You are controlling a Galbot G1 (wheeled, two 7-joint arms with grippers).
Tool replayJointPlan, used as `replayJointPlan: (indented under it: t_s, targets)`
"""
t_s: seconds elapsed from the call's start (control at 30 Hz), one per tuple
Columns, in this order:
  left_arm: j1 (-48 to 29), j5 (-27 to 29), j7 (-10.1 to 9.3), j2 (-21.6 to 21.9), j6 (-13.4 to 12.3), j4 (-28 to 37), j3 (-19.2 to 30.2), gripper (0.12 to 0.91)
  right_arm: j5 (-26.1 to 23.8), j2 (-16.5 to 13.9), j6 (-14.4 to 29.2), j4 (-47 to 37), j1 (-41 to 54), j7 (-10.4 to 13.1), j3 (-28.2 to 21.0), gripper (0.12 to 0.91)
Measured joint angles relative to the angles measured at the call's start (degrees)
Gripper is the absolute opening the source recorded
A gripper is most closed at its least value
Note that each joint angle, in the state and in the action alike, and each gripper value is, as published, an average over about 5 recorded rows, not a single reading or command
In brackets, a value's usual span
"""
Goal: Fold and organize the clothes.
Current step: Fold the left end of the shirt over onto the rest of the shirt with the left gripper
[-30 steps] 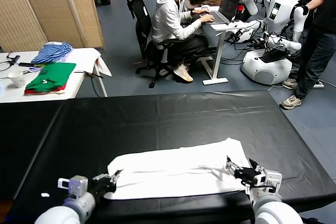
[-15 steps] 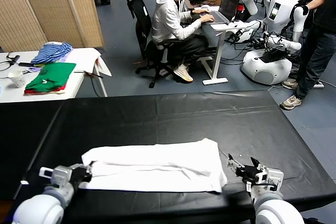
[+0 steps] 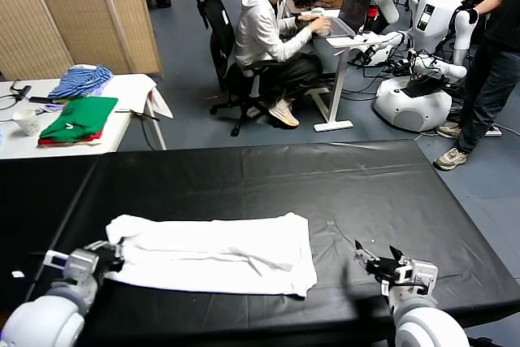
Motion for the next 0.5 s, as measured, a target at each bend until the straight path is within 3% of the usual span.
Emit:
replayJointPlan:
  t_s: [0.27, 0.5]
  targets:
    - [-3.41, -11.52, -0.41, 1.93, 0.0, -0.4, 4.26, 0.176, -2.05, 1.73, 0.0, 0.74, -1.74, -0.07, 0.13, 0.907]
    - [-8.74, -17.13, -2.0, 0.97, -0.01, 1.03, 10.69, 0.176, -3.59, 3.23, 0.0, 1.16, -2.93, -0.12, 0.43, 0.907]
